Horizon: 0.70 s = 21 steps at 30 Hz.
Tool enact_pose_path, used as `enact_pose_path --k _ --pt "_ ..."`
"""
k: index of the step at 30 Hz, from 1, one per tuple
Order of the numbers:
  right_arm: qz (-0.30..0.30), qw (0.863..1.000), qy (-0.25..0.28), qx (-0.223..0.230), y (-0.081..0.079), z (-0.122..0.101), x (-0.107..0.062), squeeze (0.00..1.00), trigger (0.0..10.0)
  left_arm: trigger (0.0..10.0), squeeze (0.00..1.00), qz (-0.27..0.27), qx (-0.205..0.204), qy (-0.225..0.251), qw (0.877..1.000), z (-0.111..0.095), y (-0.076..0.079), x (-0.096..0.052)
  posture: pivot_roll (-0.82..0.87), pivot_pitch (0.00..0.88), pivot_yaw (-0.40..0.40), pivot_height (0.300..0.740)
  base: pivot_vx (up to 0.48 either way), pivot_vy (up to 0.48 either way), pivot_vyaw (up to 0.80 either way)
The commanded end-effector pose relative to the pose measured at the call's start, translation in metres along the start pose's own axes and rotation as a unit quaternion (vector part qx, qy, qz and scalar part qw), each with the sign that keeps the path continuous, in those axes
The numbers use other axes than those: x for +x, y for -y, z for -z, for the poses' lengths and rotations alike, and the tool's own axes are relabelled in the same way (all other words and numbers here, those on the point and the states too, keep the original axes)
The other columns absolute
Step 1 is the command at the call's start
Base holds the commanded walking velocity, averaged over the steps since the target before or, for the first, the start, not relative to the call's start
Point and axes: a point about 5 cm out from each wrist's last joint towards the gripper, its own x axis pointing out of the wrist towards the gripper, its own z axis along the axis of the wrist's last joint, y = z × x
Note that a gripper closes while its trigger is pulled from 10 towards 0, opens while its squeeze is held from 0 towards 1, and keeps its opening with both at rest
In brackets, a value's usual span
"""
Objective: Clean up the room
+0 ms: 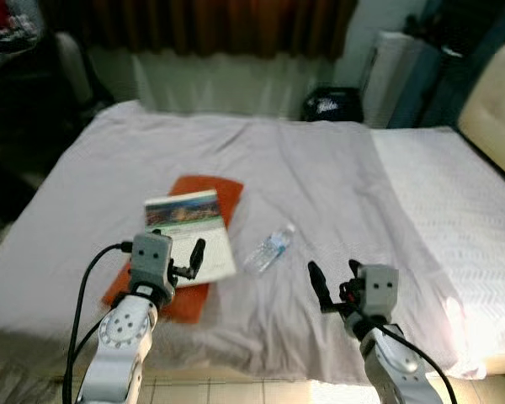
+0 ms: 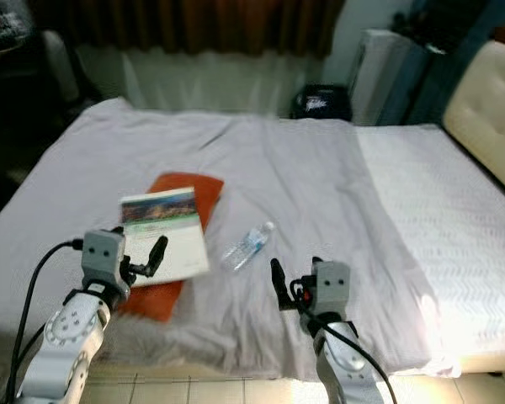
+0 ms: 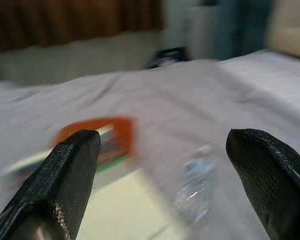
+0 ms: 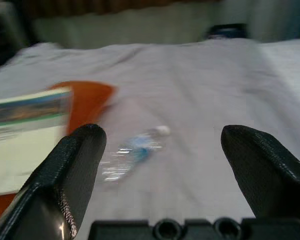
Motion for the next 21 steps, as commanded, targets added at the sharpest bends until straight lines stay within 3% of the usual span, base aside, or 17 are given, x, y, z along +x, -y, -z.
enact_pose_path --k 1,4,5,6,8,21 --pt "0.009 1.0 0.005 -0.002 0.006 -0.003 -0.001 0.0 10.0 10.0 0.0 0.026 0.005 0.002 1.0 -0.002 0.009 0.005 0.05 0.0 -0.034 0.74 0.465 0.0 -0.77" --pt "0.009 1.0 0.001 0.001 0.005 -0.001 -0.002 0.0 10.0 10.0 0.0 0.033 0.008 -0.005 0.999 -0.002 0.008 0.009 0.05 0.0 -0.031 0.74 0.469 0.0 -0.77" --pt "0.013 1.0 -0.005 0.001 0.005 0.002 -0.003 0.0 10.0 10.0 0.0 0.008 0.035 -0.024 0.999 0.001 0.001 0.015 0.04 0.0 -0.025 0.74 0.0 0.0 -0.7" --pt "0.013 1.0 -0.005 0.001 0.005 0.002 -0.003 0.0 10.0 10.0 0.0 0.008 0.035 -0.024 0.999 0.001 0.001 0.015 0.04 0.0 -0.025 0.74 0.0 0.0 -0.7" --pt "0.009 1.0 -0.008 -0.009 0.004 0.004 -0.003 0.0 10.0 10.0 0.0 -0.009 0.051 -0.034 0.998 0.002 -0.004 0.019 0.04 0.0 -0.021 0.74 0.0 0.0 0.0" --pt "0.012 1.0 0.0 -0.017 0.005 0.002 -0.008 0.0 10.0 10.0 0.0 0.016 0.046 -0.014 0.999 0.0 -0.002 0.031 0.01 0.0 -0.012 0.74 0.0 0.0 0.0"
